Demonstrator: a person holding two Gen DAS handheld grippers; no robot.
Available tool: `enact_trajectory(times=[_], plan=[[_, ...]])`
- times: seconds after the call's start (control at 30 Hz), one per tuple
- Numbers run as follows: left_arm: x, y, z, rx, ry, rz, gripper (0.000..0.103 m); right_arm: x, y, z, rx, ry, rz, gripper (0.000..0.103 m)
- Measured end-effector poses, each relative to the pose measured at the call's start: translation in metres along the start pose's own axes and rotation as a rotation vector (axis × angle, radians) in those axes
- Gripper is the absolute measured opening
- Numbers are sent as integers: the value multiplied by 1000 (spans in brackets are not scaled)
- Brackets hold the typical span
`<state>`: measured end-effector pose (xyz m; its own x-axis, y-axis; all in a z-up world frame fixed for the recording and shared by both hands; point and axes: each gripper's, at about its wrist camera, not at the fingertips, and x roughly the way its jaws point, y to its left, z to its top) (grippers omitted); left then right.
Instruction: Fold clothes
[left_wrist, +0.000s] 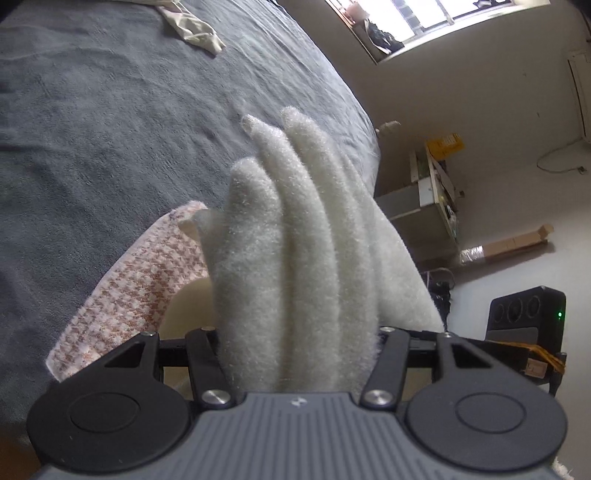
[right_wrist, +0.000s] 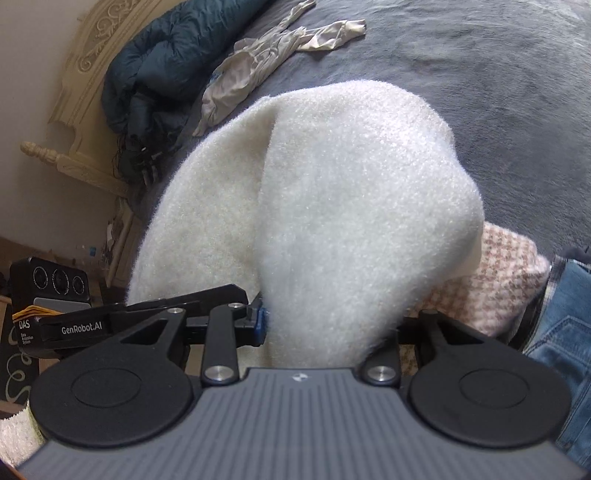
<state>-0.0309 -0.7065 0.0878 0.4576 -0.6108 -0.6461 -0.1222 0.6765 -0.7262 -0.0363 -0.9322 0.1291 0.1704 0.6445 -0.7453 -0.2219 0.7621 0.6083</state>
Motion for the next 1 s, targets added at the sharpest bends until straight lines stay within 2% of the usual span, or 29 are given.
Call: enact_trajectory(times=[0.13, 0.27, 0.43, 0.67, 0.9, 1.0], plan=[[-14, -21, -14, -26, -85, 16, 55, -12, 4, 12, -85, 30, 31, 33], [-28, -57, -49, -66, -193, 58, 56, -36, 8, 13, -192, 51, 87, 33], [-43, -105, -85, -168, -267, 98, 56, -76, 9, 13, -286, 141, 139, 33], [-77, -156, -88, -200, -349, 101, 56, -129, 49, 35, -409, 193, 131, 33], [-127, -179, -62, -168, -455, 83, 56, -153, 110, 65, -516, 143, 128, 33], [-141, -195, -57, -171, -510, 108, 57, -157, 124, 78, -555, 124, 166, 33]])
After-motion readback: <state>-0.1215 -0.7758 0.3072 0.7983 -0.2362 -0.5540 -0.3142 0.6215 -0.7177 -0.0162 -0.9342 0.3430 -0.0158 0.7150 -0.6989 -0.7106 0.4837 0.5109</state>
